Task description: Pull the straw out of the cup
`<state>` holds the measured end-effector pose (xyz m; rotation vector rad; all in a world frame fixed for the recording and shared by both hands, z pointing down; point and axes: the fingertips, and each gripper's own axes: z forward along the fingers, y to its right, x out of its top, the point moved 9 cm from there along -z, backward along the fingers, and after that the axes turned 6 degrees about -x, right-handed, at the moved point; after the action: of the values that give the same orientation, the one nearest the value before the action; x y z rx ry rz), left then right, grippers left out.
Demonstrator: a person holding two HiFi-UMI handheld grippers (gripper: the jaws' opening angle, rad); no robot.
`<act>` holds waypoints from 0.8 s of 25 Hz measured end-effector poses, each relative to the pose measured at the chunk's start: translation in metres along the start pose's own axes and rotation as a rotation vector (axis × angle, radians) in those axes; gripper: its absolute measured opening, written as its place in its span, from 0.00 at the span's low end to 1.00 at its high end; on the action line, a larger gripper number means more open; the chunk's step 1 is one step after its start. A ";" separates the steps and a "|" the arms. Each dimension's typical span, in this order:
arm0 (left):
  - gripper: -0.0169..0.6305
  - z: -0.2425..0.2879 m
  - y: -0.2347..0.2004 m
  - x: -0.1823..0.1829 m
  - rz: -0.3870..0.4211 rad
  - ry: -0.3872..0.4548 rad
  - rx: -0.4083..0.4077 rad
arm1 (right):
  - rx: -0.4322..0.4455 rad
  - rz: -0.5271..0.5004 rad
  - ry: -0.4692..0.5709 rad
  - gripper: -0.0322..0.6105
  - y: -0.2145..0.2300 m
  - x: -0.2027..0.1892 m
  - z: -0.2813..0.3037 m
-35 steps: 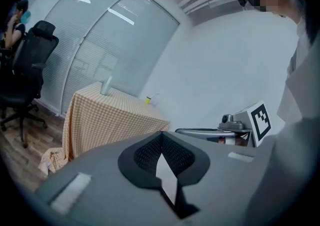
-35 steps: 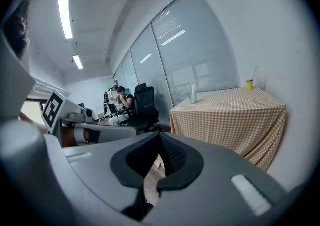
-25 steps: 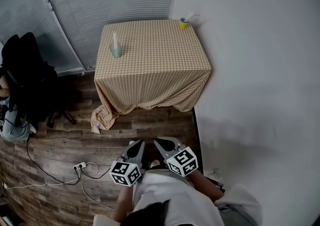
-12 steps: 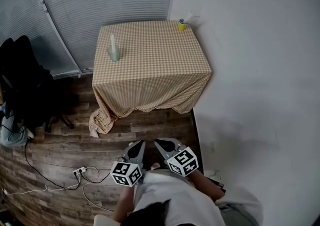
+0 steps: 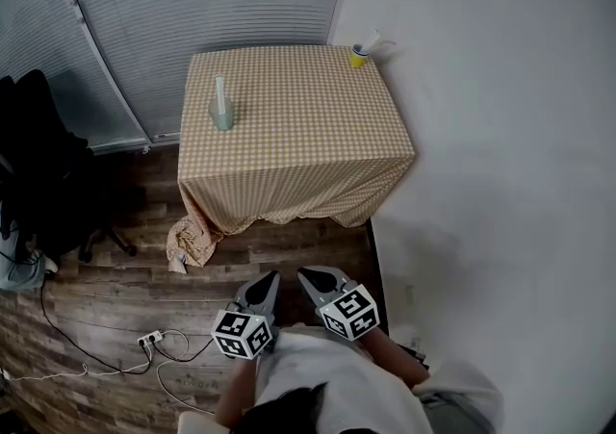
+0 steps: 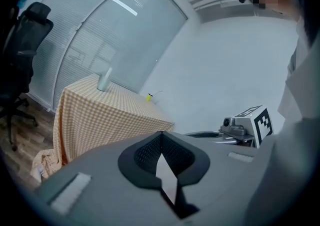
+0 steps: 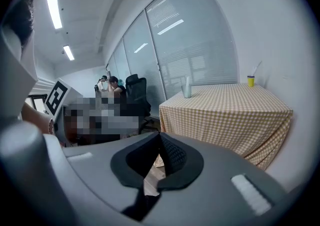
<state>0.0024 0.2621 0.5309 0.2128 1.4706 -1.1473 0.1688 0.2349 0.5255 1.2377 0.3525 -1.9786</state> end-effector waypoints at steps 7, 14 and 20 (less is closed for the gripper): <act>0.05 0.024 -0.029 0.029 0.025 -0.014 -0.045 | -0.037 -0.047 -0.002 0.06 0.006 0.023 0.032; 0.05 0.040 -0.056 0.066 0.072 -0.038 -0.133 | -0.127 0.006 0.046 0.06 0.014 0.054 0.052; 0.05 0.041 -0.083 0.090 0.103 -0.038 -0.150 | -0.135 -0.006 0.054 0.06 0.011 0.076 0.079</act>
<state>-0.0537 0.1486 0.5059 0.1602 1.4871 -0.9491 0.1074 0.1471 0.5005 1.2074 0.5087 -1.8963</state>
